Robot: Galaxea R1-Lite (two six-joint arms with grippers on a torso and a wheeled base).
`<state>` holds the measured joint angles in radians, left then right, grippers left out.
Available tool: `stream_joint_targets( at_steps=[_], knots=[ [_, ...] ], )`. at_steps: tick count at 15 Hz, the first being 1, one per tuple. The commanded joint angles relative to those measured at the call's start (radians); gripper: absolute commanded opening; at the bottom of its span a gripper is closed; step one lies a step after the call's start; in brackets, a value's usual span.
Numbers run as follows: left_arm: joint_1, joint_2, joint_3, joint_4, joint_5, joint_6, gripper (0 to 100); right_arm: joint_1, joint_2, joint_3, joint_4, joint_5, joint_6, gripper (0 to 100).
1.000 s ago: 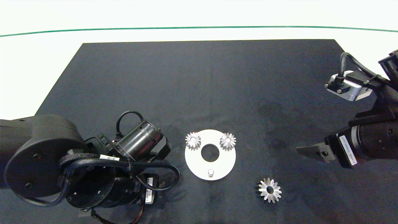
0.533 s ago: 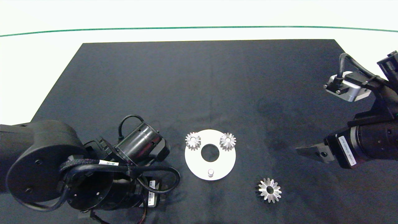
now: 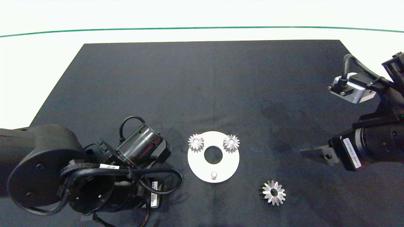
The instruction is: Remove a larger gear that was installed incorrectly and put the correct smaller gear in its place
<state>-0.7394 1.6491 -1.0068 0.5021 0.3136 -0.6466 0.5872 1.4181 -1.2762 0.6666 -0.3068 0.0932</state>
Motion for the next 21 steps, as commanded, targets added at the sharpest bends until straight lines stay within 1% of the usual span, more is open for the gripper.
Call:
stream_joint_targets(
  at_steps=[1,21],
  knots=[
    [0.003,-0.002,0.002,0.003,0.001,-0.004,76,0.000,0.002,0.001,0.004,-0.002,0.000,100],
    [0.011,-0.003,0.007,-0.001,0.002,-0.004,35,0.000,0.005,0.008,0.004,0.002,0.000,100]
  ],
)
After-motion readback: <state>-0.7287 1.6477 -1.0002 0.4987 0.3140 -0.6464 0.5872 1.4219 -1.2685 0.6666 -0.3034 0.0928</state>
